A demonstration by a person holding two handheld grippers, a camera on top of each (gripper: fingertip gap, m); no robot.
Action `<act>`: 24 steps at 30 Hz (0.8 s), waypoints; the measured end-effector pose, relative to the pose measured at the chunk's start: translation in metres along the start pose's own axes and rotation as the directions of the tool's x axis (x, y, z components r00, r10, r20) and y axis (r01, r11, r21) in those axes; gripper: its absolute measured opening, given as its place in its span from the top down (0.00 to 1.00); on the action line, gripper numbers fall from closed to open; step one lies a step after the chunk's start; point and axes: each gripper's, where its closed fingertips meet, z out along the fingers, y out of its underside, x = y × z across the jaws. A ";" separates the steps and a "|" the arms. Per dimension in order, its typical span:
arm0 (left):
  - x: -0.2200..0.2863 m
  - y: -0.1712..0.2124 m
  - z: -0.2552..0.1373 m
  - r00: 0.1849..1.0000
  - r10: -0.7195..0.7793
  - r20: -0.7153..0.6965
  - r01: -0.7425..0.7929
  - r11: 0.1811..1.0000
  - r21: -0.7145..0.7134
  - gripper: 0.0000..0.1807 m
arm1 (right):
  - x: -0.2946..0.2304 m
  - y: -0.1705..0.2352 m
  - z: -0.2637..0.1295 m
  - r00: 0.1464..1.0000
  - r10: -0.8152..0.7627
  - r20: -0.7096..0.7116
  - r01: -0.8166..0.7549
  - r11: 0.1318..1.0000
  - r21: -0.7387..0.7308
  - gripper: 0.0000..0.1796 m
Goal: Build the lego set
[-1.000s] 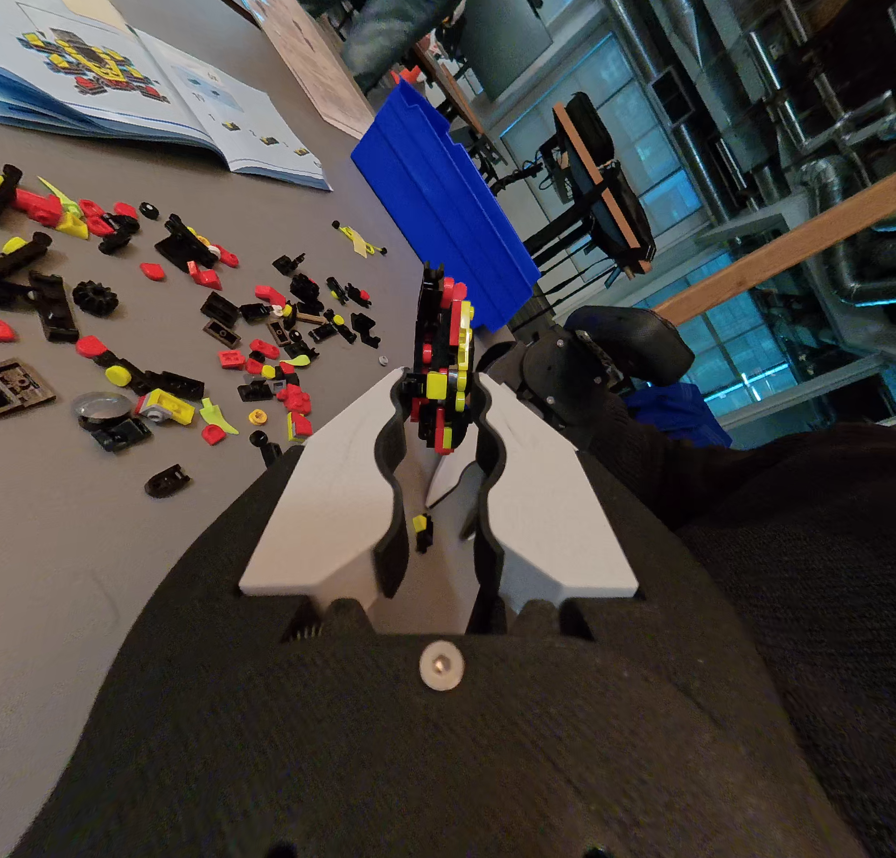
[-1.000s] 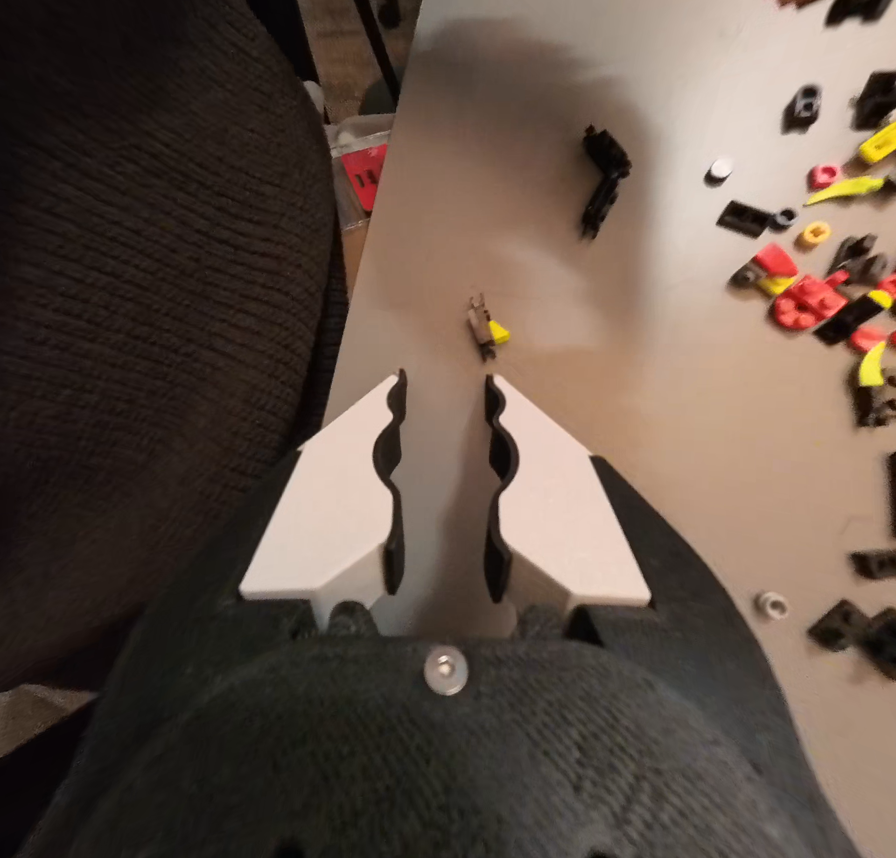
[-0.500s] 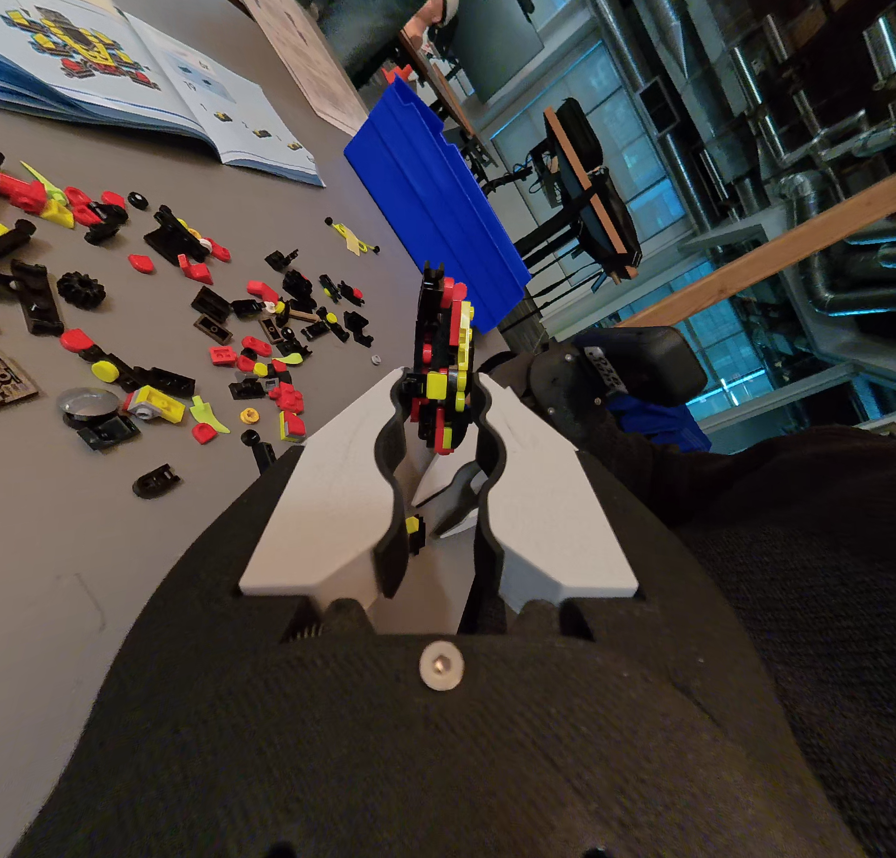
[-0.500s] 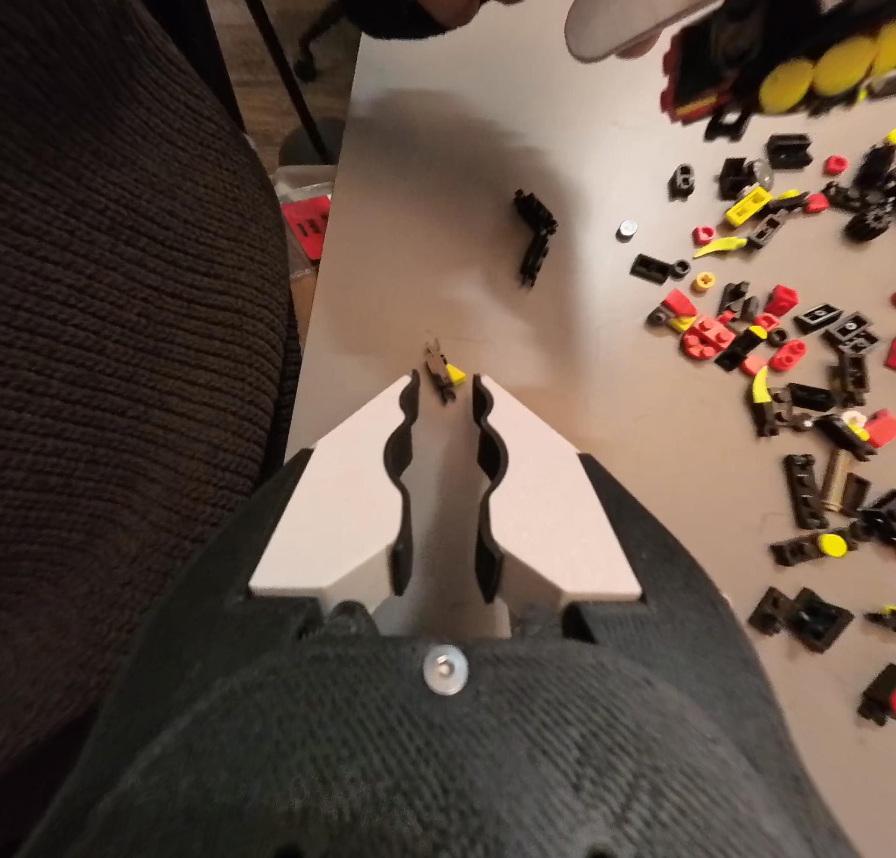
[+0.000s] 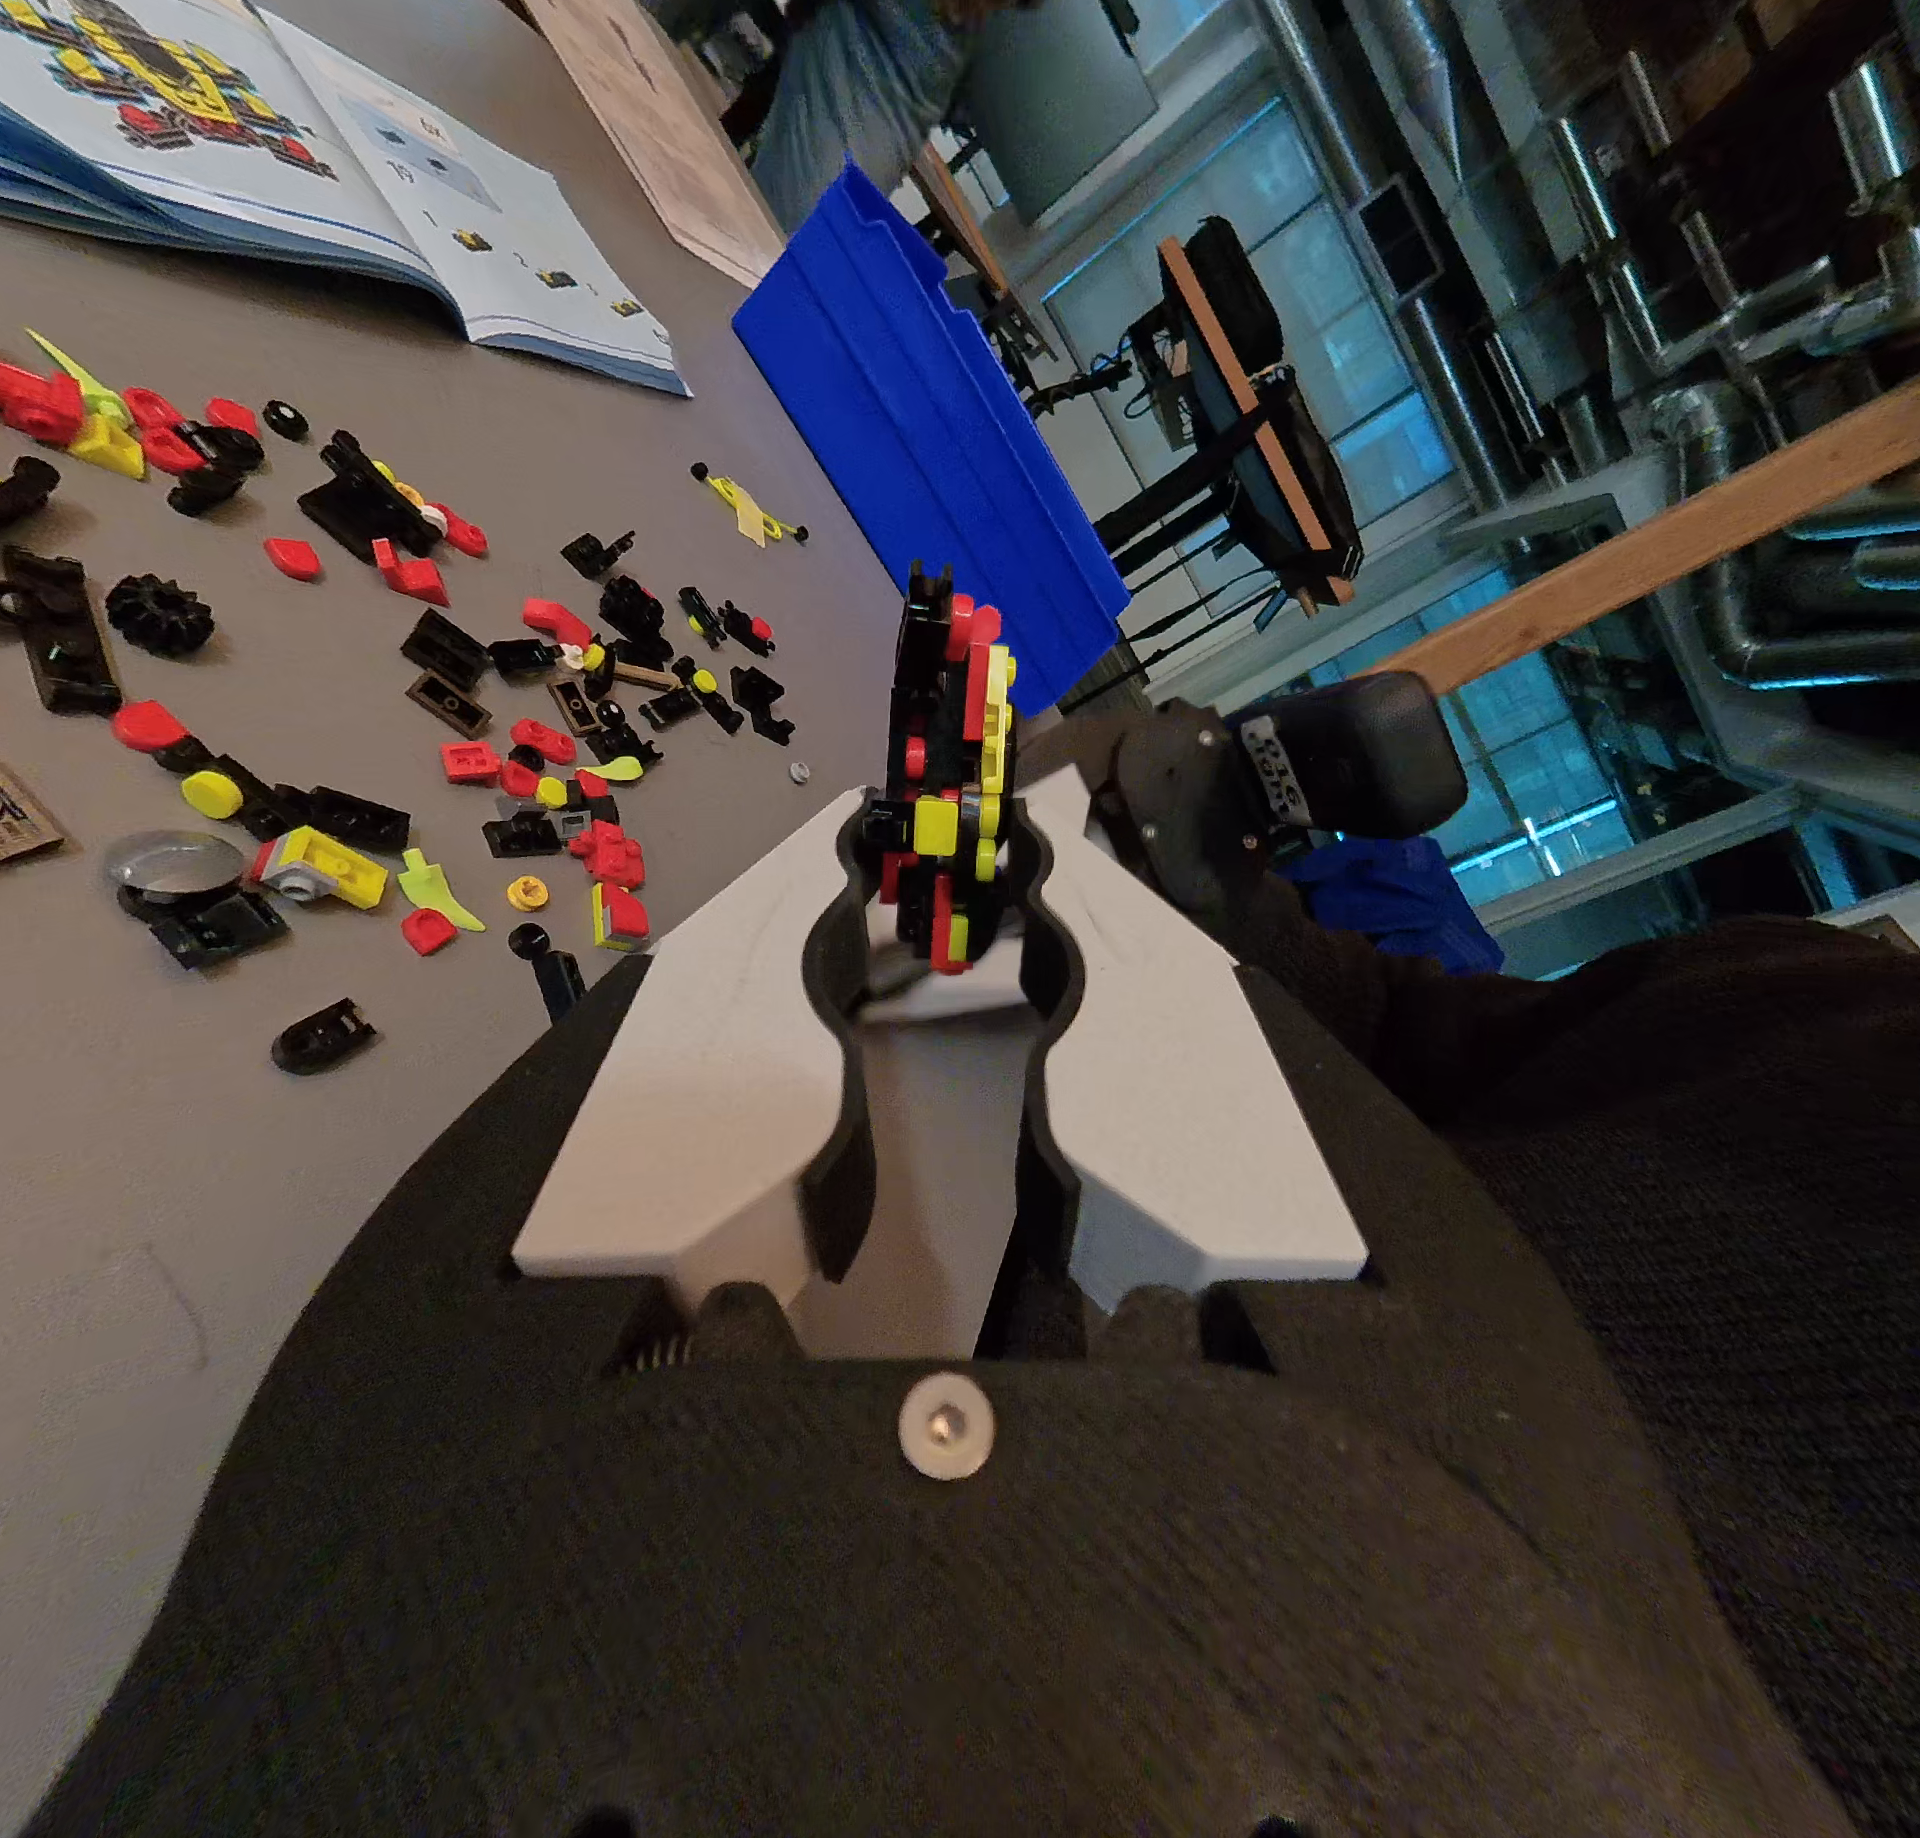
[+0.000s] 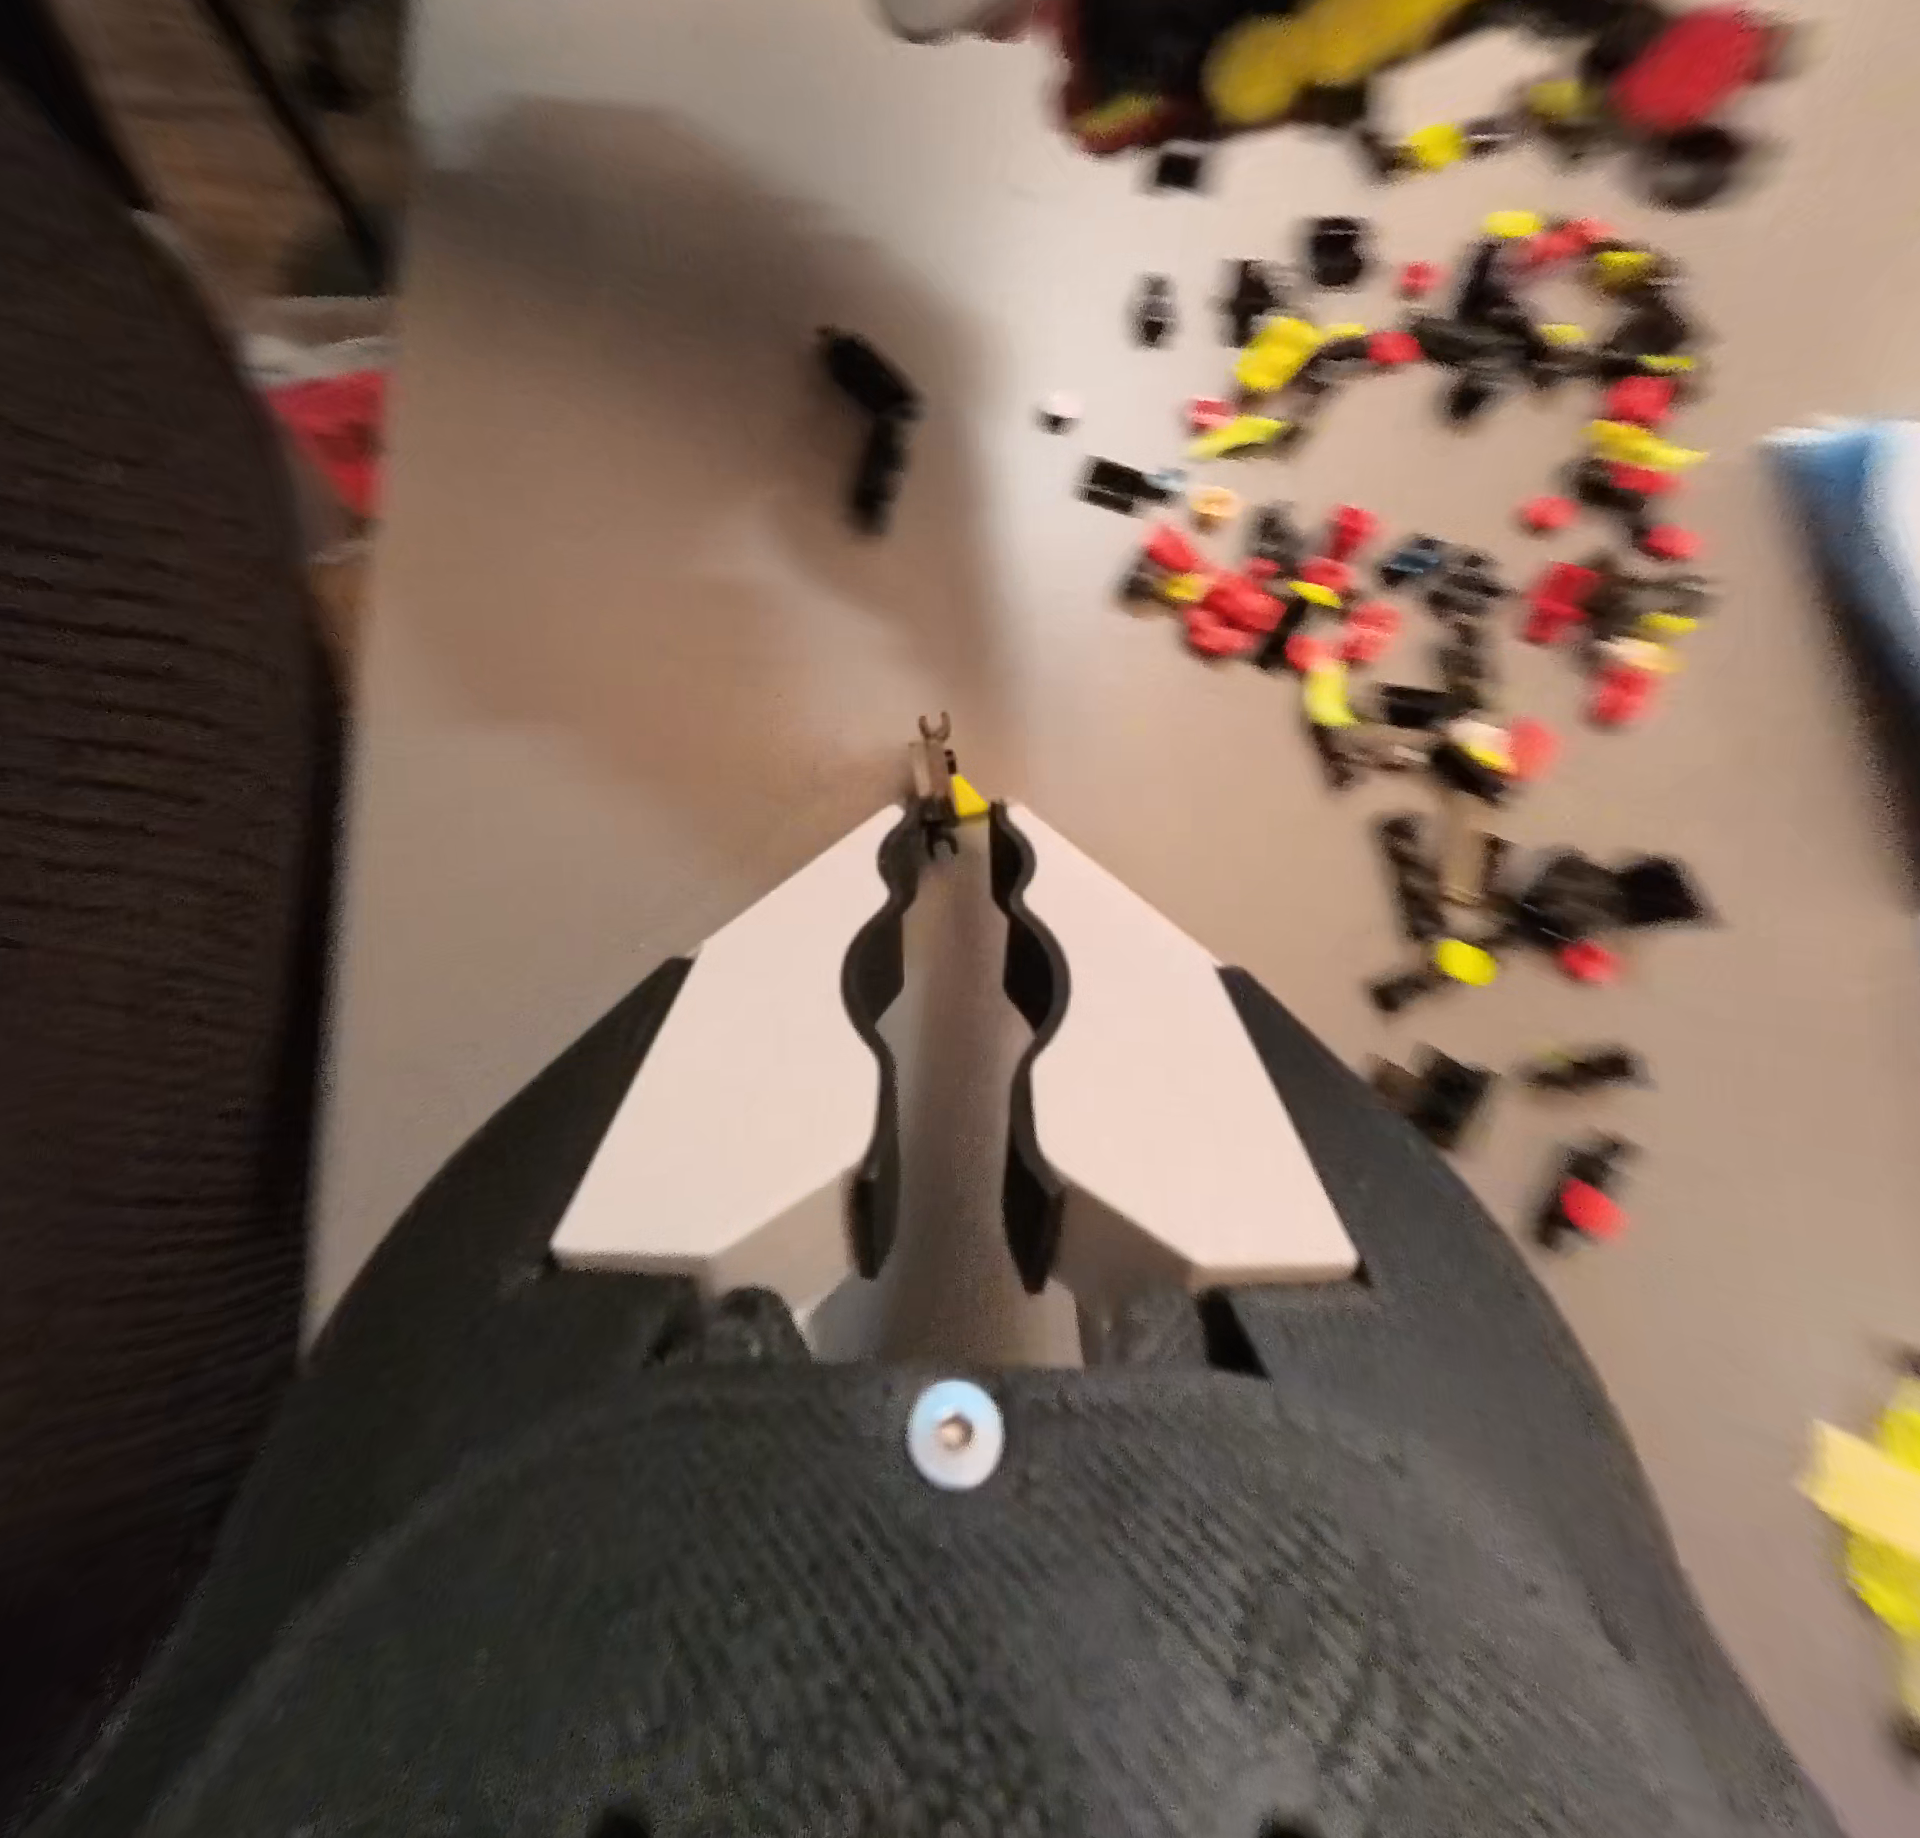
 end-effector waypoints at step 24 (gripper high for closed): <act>-0.003 -0.002 0.000 1.000 -0.011 0.009 0.011 1.000 0.011 0.88 | 0.017 0.016 -0.019 0.942 -0.147 -0.302 0.123 0.988 -0.098 0.88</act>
